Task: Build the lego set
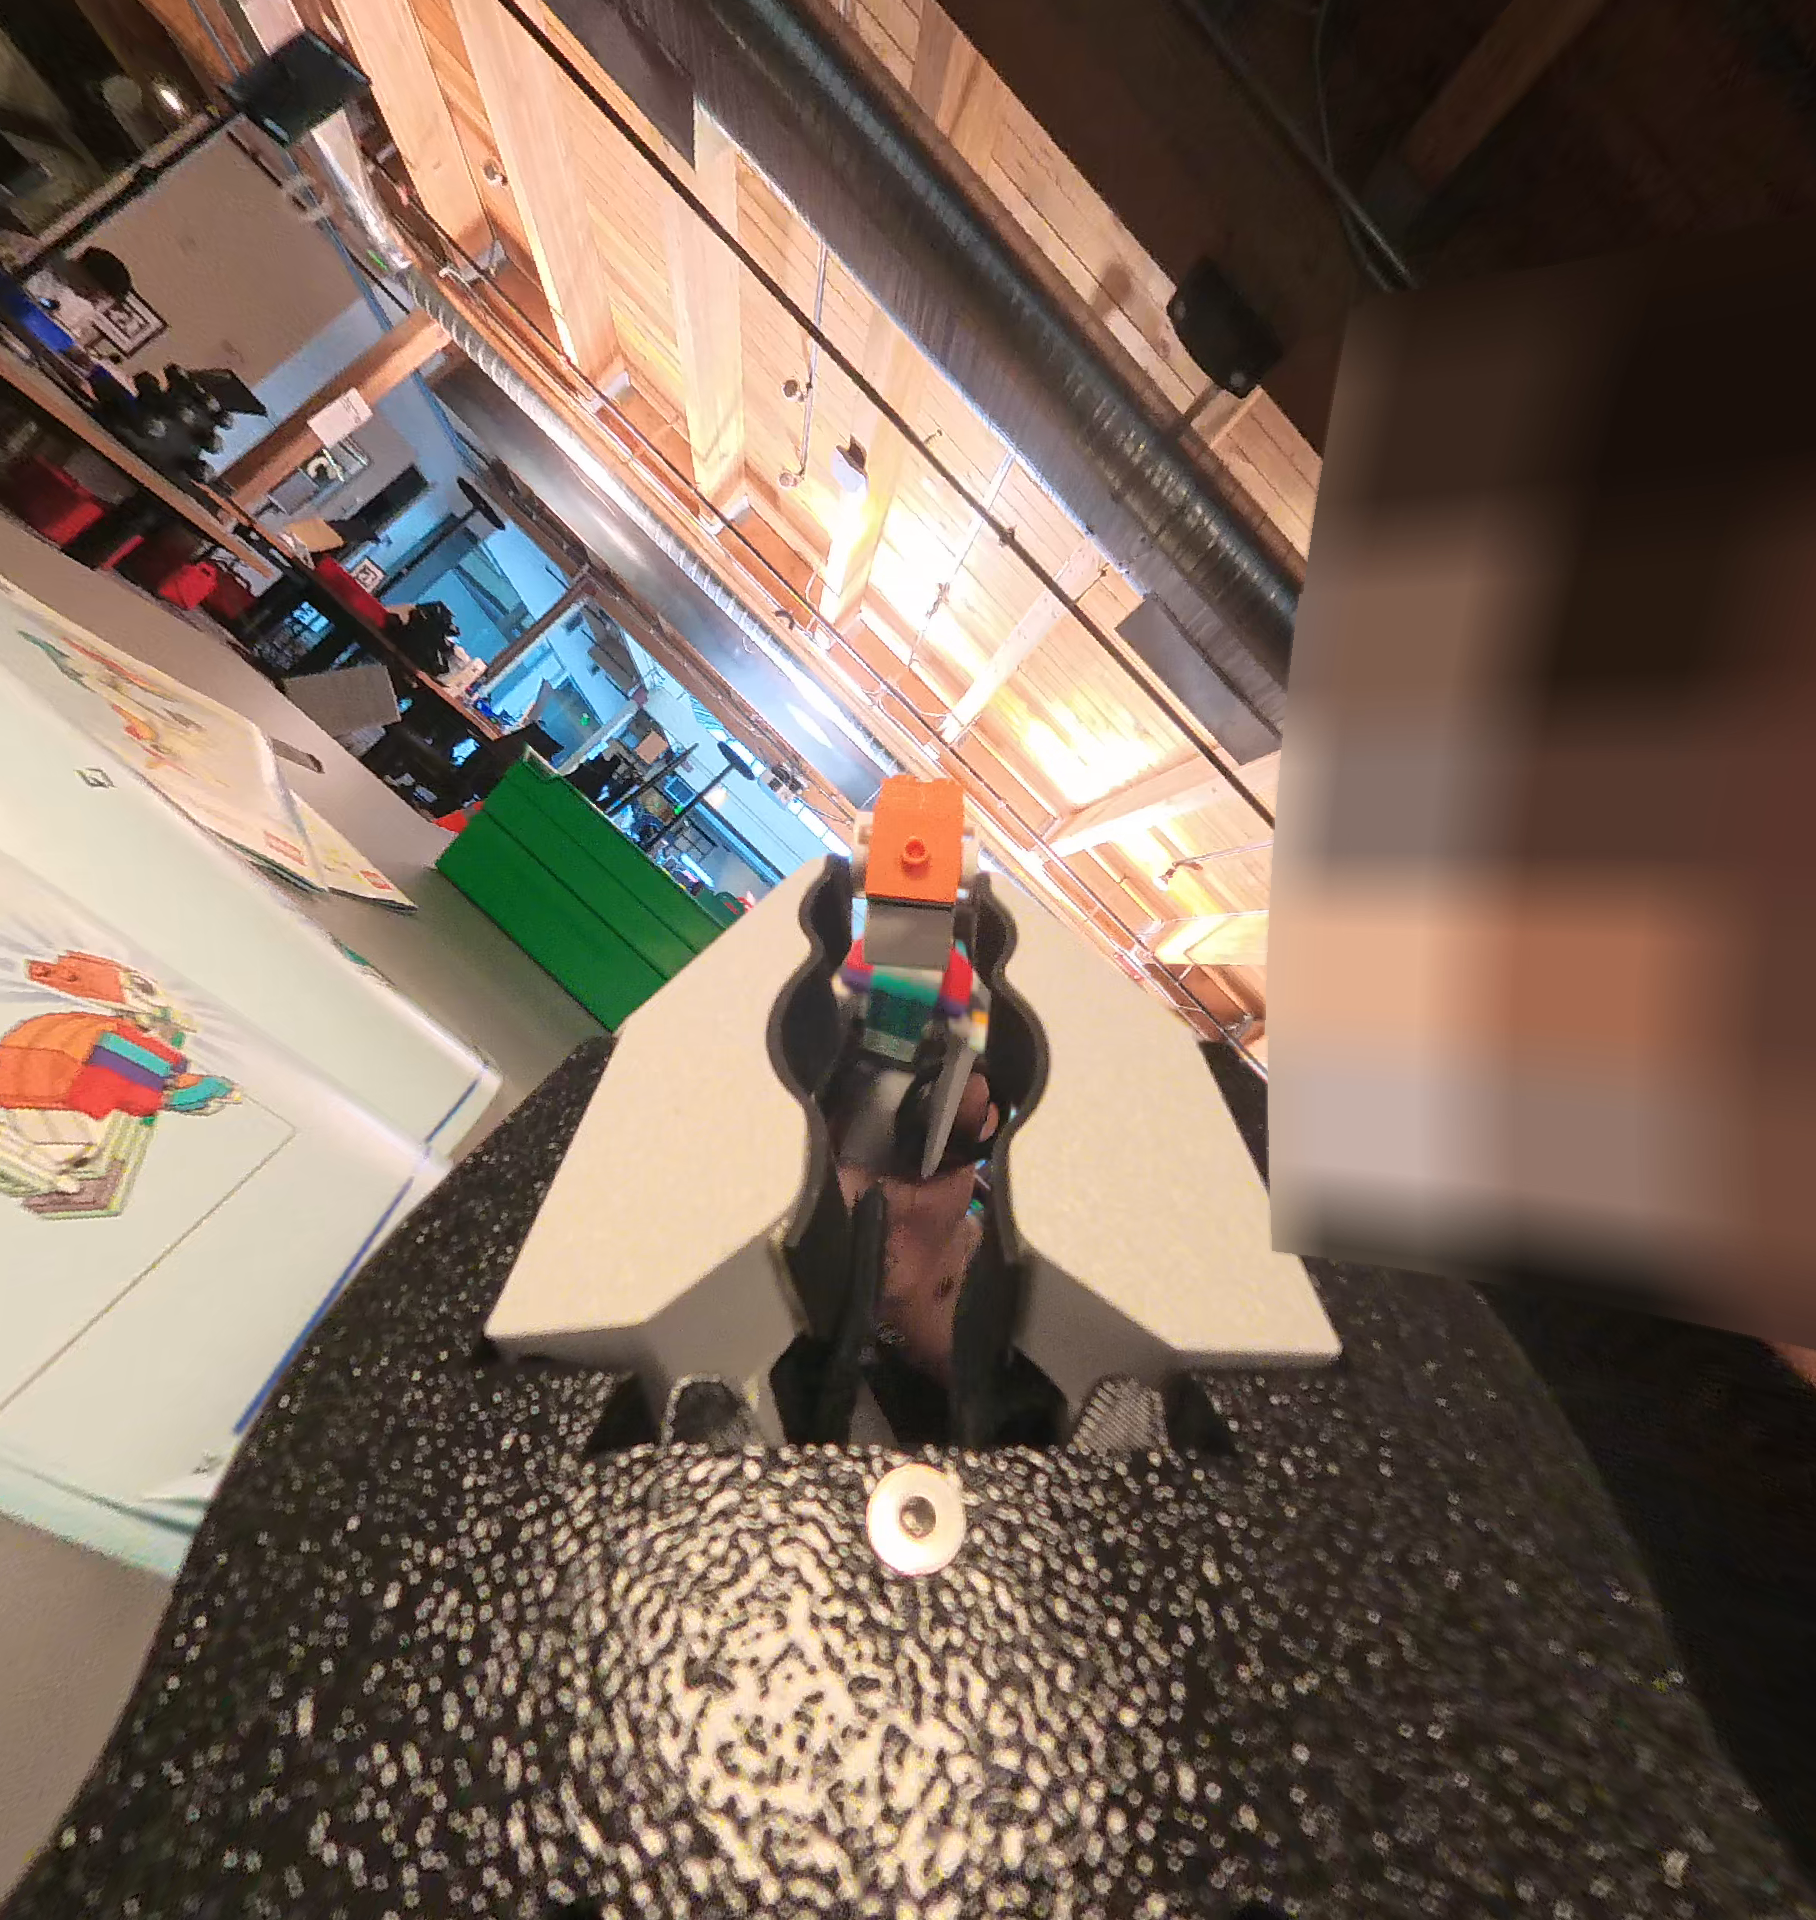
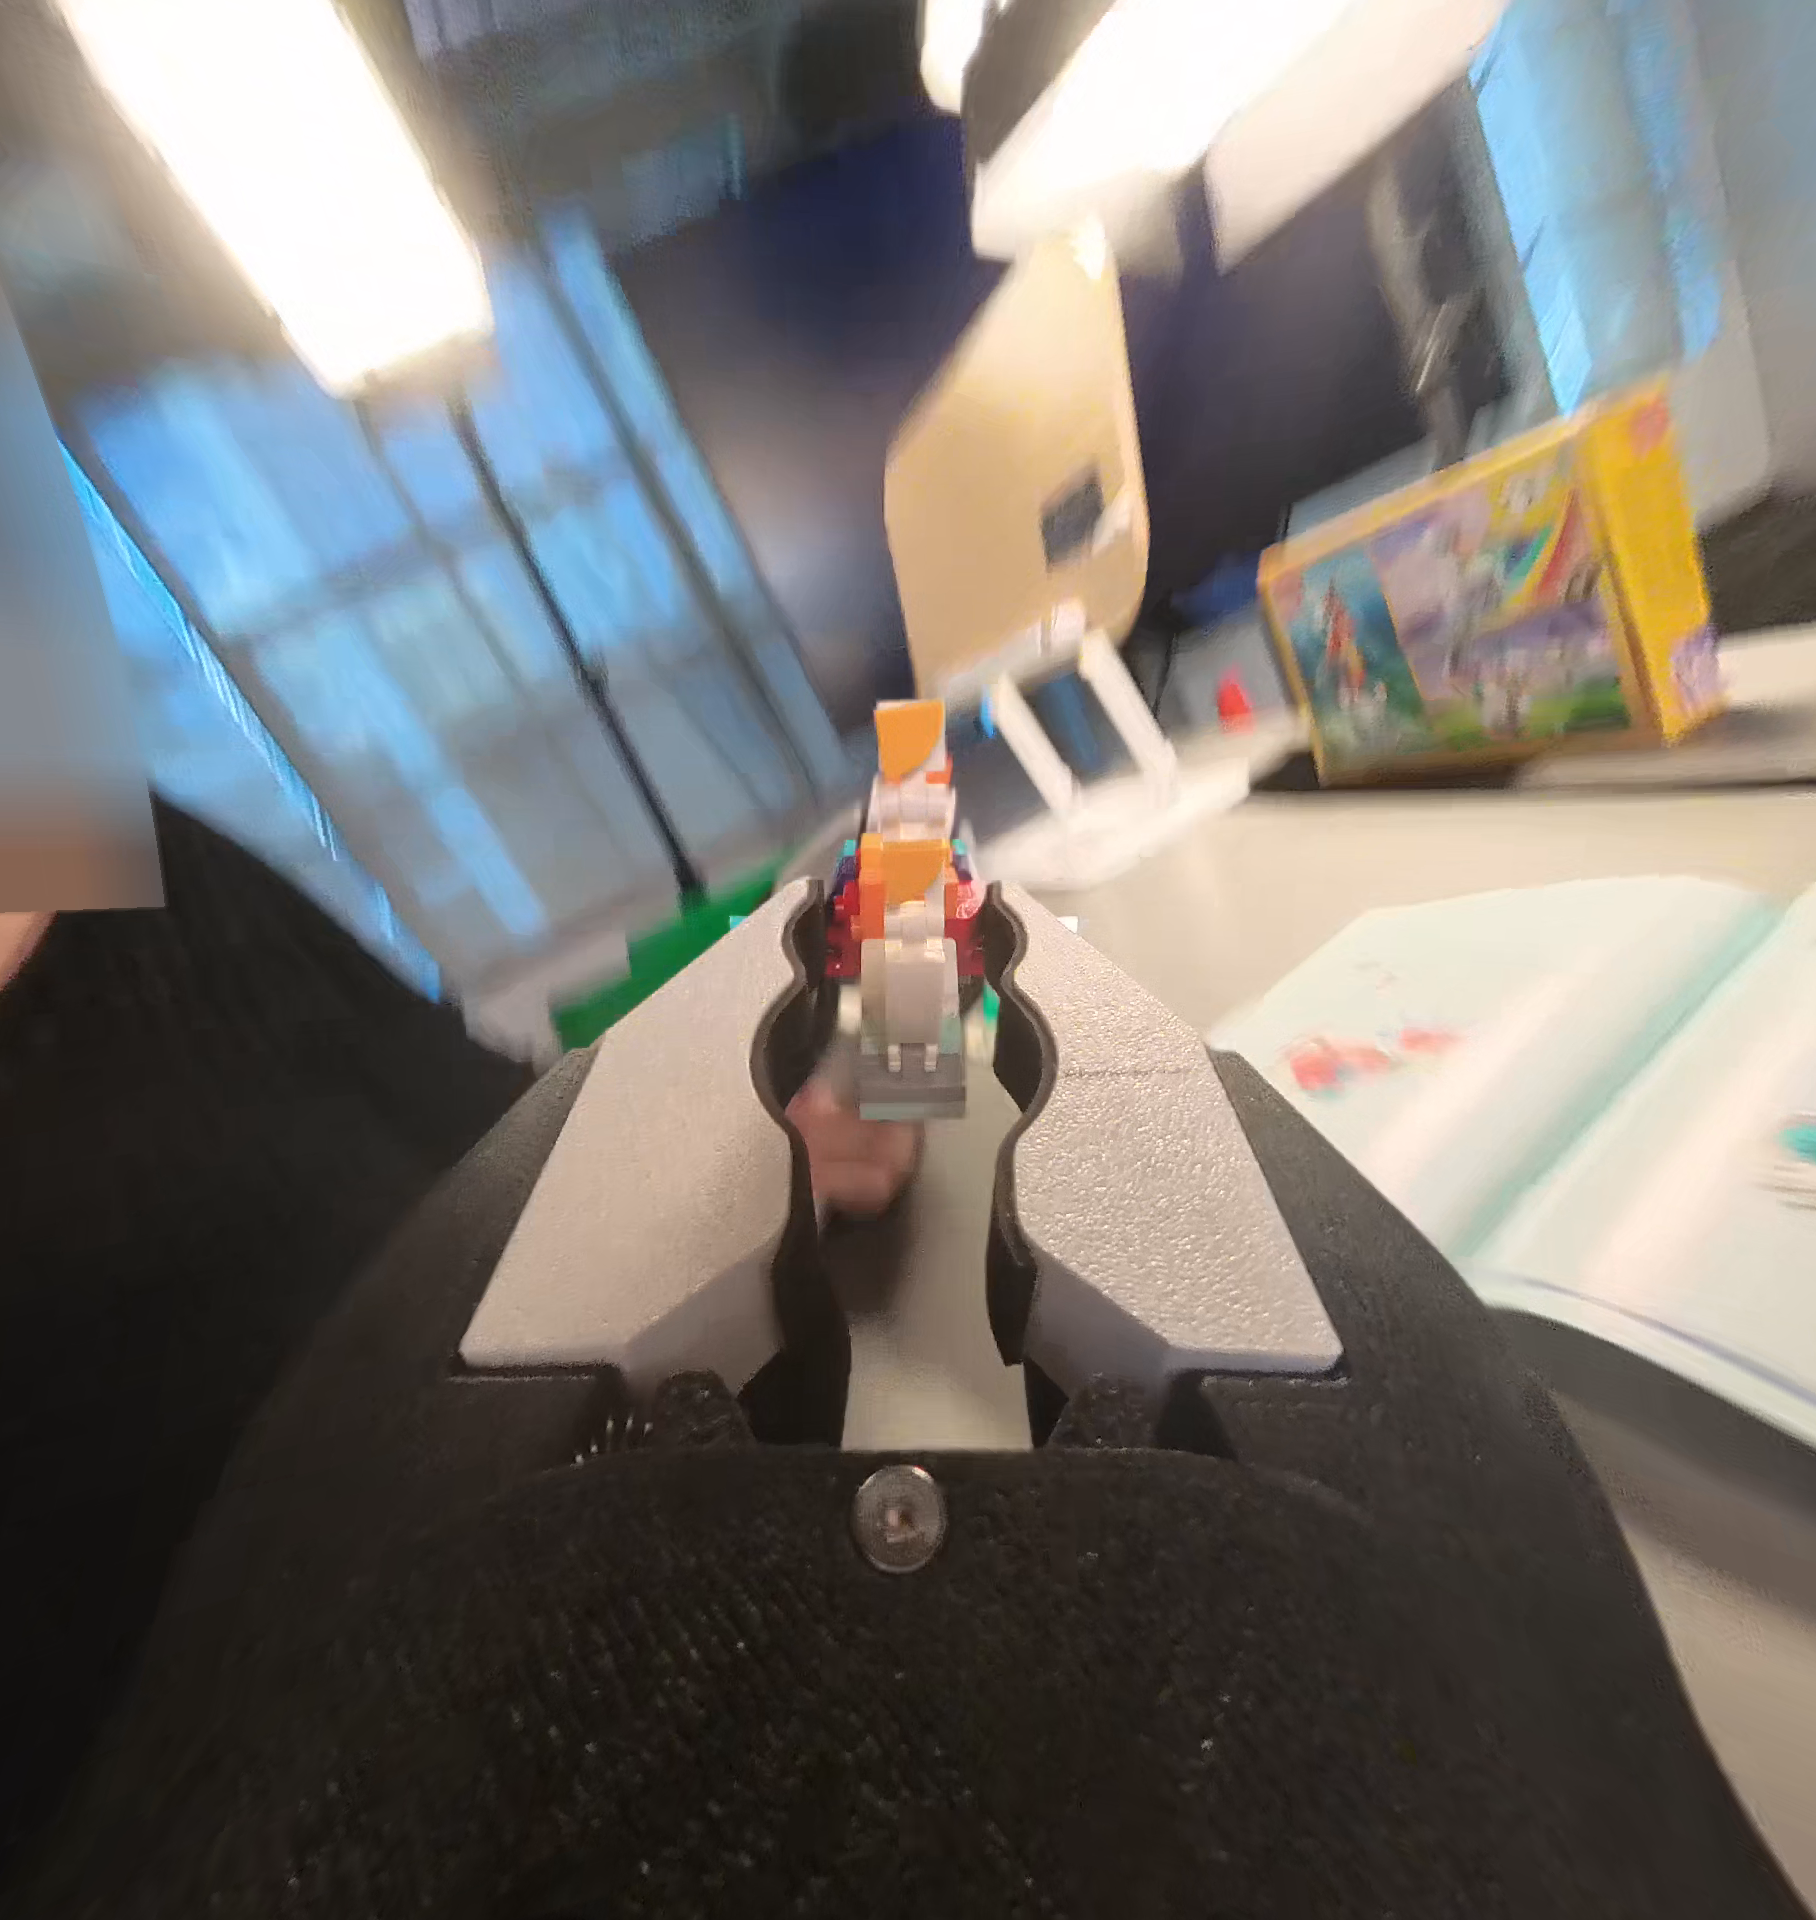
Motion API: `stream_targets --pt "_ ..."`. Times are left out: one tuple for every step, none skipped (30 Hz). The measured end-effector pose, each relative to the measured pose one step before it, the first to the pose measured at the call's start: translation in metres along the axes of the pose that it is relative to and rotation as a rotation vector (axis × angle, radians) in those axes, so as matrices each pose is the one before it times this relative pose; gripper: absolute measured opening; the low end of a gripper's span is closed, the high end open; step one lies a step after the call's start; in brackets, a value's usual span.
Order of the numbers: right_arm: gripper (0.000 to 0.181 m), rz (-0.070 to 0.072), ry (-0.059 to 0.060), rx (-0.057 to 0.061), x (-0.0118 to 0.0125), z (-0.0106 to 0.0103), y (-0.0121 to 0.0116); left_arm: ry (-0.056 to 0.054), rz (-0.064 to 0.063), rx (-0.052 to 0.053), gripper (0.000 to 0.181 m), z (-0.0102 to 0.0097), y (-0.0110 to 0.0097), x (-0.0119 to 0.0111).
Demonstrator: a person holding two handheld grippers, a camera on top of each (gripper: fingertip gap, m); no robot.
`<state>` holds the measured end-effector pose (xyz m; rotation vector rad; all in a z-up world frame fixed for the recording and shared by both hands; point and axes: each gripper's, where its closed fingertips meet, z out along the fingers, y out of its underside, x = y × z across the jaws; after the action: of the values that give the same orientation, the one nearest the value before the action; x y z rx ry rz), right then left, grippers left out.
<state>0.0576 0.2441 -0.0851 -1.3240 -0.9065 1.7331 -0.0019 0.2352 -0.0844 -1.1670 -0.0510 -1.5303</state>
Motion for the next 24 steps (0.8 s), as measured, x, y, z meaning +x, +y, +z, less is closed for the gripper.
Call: stream_targets --pt "0.028 -0.0381 0.0052 -0.0772 -0.00040 -0.00464 0.00192 -0.0043 0.0089 -0.0030 0.021 -0.00056 -0.00043 -0.00015" --pt "0.029 -0.0640 0.0339 -0.0795 0.00290 -0.00511 0.00470 -0.0038 0.0137 -0.0071 0.021 -0.00025 0.00050 0.00045" --pt "0.029 -0.0735 0.0527 -0.0879 0.00622 -0.00494 0.00851 -0.0018 0.0131 -0.0093 0.021 0.00008 0.00117 0.00072" --pt "0.029 -0.0608 0.0490 -0.0936 0.00669 -0.00398 0.01211 -0.0006 0.0103 -0.0084 0.020 0.00018 0.00131 0.00086" --pt "0.029 -0.0387 0.0345 -0.0833 0.00469 -0.00244 0.01283 -0.0006 0.0085 -0.0074 0.020 0.00030 0.00143 0.00075" --pt "0.029 -0.0212 0.0139 -0.0627 0.00112 -0.00120 0.01097 -0.0009 0.0076 -0.0076 0.020 0.00046 0.00134 0.00056" --pt "0.029 -0.0109 -0.0016 -0.0446 -0.00128 -0.00061 0.00857 -0.0013 0.0062 -0.0065 0.020 0.00044 0.00119 0.00039" --pt "0.029 -0.0077 -0.0031 -0.0377 -0.00204 -0.00028 0.00786 -0.0017 0.0055 -0.0046 0.020 0.00035 0.00089 0.00022" --pt "0.029 -0.0151 0.0026 -0.0360 -0.00158 -0.00015 0.00799 -0.0009 0.0041 -0.0036 0.020 0.00018 0.00059 0.00030" --pt "0.029 -0.0234 0.0072 -0.0343 -0.00081 -0.00060 0.00784 -0.0012 0.0018 -0.0031 0.020 0.00000 0.00053 0.00010" --pt "0.029 -0.0224 0.0078 -0.0314 -0.00140 -0.00076 0.00746 -0.0011 0.0005 -0.0026 0.020 -0.00001 0.00045 -0.00009" --pt "0.029 -0.0165 0.0052 -0.0298 -0.00138 -0.00079 0.00716 -0.0004 -0.0007 -0.0032 0.020 0.00012 0.00040 0.00002" --pt "0.029 -0.0127 0.0034 -0.0260 -0.00118 -0.00075 0.00645 -0.0002 -0.0017 -0.0044 0.020 0.00007 0.00073 -0.00007" --pt "0.029 -0.0111 0.0022 -0.0227 -0.00133 -0.00098 0.00543 -0.0009 0.0005 -0.0025 0.020 0.00018 0.00040 -0.00005" --pt "0.029 -0.0091 0.0015 -0.0257 -0.00088 -0.00055 0.00588 -0.0001 0.0016 -0.0020 0.020 0.00009 0.00040 0.00013" --pt "0.029 -0.0081 0.0036 -0.0263 -0.00057 -0.00044 0.00608 -0.0001 0.0009 -0.0047 0.020 0.00030 0.00069 0.00014" --pt "0.030 -0.0056 0.0032 -0.0086 -0.00080 -0.00096 0.00318 -0.0003 0.0018 -0.0057 0.020 0.00031 0.00100 0.00017" --pt "0.030 0.0016 0.0006 0.0066 -0.00052 -0.00117 0.00037 0.0000 0.0040 -0.0043 0.020 0.00039 0.00084 0.00042" --pt "0.030 0.0060 -0.0002 0.0028 -0.00029 -0.00056 0.00064 0.0000 0.0041 -0.0054 0.020 0.00043 0.00092 0.00027" --pt "0.030 0.0036 0.0006 0.0029 -0.00039 -0.00021 0.00038 0.0012 0.0026 -0.0065 0.020 0.00044 0.00117 0.00043" --pt "0.030 -0.0026 0.0034 0.0026 -0.00044 0.00049 0.00053 0.0010 0.0027 -0.0043 0.020 0.00023 0.00078 0.00041" --pt "0.030 -0.0076 0.0072 0.0018 -0.00016 0.00055 0.00043 -0.0002 0.0027 -0.0012 0.020 0.00015 0.00034 0.00028" --pt "0.030 -0.0094 0.0094 0.0042 0.00037 -0.00004 -0.00062 -0.0008 0.0007 -0.0004 0.020 0.00004 0.00012 -0.00013" --pt "0.031 -0.0074 0.0055 0.0146 -0.00002 -0.00082 -0.00264 -0.0004 -0.0024 -0.0022 0.020 0.00023 0.00034 -0.00028"
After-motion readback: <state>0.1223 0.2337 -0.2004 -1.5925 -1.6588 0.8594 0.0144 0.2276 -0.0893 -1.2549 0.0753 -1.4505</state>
